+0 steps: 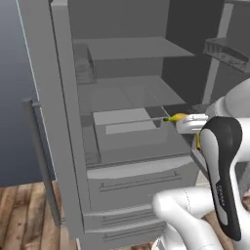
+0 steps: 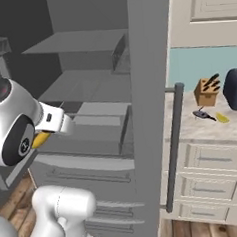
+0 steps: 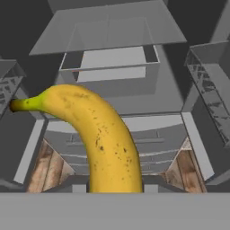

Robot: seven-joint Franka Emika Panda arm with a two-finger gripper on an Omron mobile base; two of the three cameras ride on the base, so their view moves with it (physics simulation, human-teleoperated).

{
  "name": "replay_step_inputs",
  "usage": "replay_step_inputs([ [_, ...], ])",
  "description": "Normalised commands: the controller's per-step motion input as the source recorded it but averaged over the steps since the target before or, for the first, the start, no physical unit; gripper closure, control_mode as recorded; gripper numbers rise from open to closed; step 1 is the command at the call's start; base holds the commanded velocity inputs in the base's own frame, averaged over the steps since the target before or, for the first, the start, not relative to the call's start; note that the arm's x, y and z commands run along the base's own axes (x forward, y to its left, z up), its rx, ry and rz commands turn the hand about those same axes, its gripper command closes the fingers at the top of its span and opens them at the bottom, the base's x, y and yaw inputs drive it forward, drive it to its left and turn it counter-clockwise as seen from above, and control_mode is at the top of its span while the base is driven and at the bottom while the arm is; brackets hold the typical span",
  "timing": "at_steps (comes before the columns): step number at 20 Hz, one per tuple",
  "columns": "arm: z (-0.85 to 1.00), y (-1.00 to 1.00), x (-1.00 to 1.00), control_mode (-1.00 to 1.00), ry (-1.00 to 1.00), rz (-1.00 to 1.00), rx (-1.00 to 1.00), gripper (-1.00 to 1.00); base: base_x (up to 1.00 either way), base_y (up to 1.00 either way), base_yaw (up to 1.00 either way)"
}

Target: Open the fridge, remove the banana, lemon wedge, and fish, and place them on any counter.

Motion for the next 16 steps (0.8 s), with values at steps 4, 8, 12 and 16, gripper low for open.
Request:
replay_step_inputs([
  [4,0.00,0.00,0.00,1.00,0.00,0.00,0.00,1.00,-0.94,0.00,-0.03],
  [8,0.00,0.00,0.00,1.00,0.00,0.00,0.00,1.00,-0.49,-0.26,-0.07],
  [12,0.00,0.00,0.00,1.00,0.00,0.00,0.00,1.00,-0.24,-0.78,-0.07],
  [16,0.00,0.00,0.00,1.00,0.00,0.00,0.00,1.00,-0.09,-0.96,-0.05],
])
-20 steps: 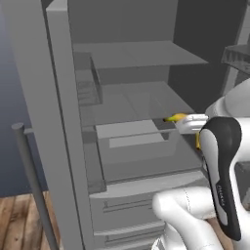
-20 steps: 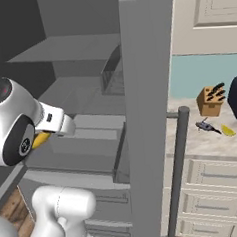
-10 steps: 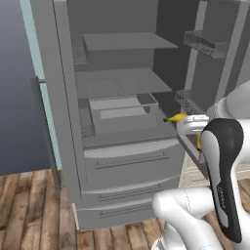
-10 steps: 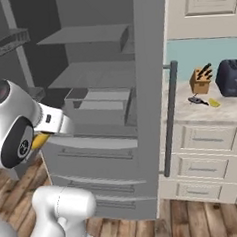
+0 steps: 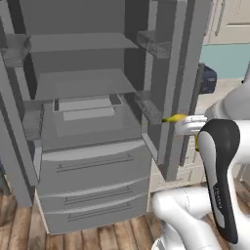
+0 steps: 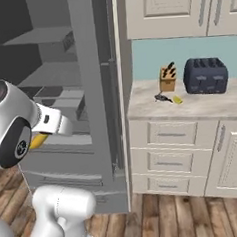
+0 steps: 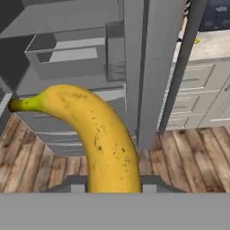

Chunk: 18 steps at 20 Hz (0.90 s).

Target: Open the fridge, remove the banana, lemon wedge, and fish, and place them on any counter.

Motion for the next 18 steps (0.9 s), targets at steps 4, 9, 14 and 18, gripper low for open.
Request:
replay_step_inputs([
  [4,0.00,0.00,0.00,1.00,0.00,0.00,0.00,1.00,-0.01,-1.00,-0.04],
  [9,0.00,0.00,0.00,1.00,0.00,0.00,0.00,1.00,0.00,-1.00,0.00],
  [14,0.00,0.00,0.00,1.00,0.00,0.00,0.00,1.00,0.12,-0.88,0.00],
  [18,0.00,0.00,0.00,1.00,0.00,0.00,0.00,1.00,0.46,-0.27,0.00],
])
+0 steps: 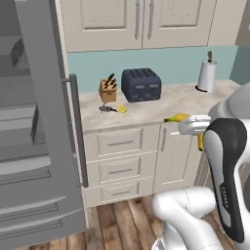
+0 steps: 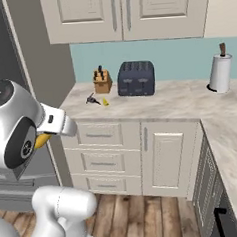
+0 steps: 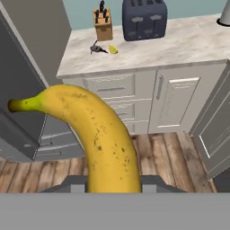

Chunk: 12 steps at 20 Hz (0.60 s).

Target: Open the fridge, remove the banana, lemon wedge, and fish, and place them on any counter.

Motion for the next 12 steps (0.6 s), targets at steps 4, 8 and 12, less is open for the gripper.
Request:
replay_step_inputs([
  [4,0.00,0.00,0.00,1.00,0.00,0.00,0.00,1.00,0.85,-0.02,0.01],
  [8,0.00,0.00,0.00,1.00,0.00,0.00,0.00,1.00,1.00,-0.06,0.00],
  [12,0.00,0.00,0.00,1.00,0.00,0.00,0.00,1.00,0.99,-0.18,0.00],
])
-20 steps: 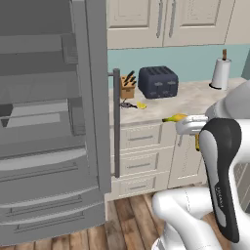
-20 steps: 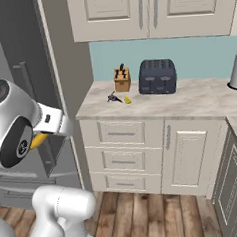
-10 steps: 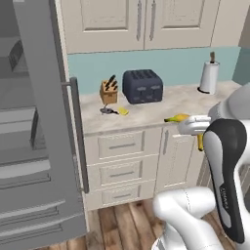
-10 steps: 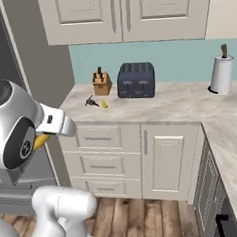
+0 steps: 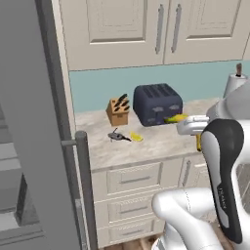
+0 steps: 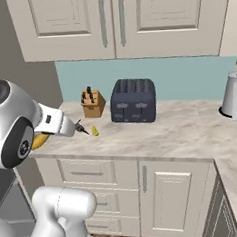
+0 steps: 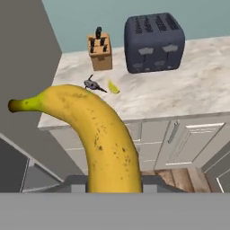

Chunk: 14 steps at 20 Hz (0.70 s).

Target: Open the fridge, remove the banana, lemon wedge, and fish, and place them on any counter.

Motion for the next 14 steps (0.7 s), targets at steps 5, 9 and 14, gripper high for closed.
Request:
replay_step_inputs([
  [5,0.00,0.00,0.00,1.00,0.00,0.00,0.00,1.00,0.83,-0.18,0.00],
  [9,0.00,0.00,0.00,1.00,0.00,0.00,0.00,1.00,0.36,-0.15,0.00],
  [14,0.00,0.00,0.00,1.00,0.00,0.00,0.00,1.00,0.03,-0.01,0.00],
])
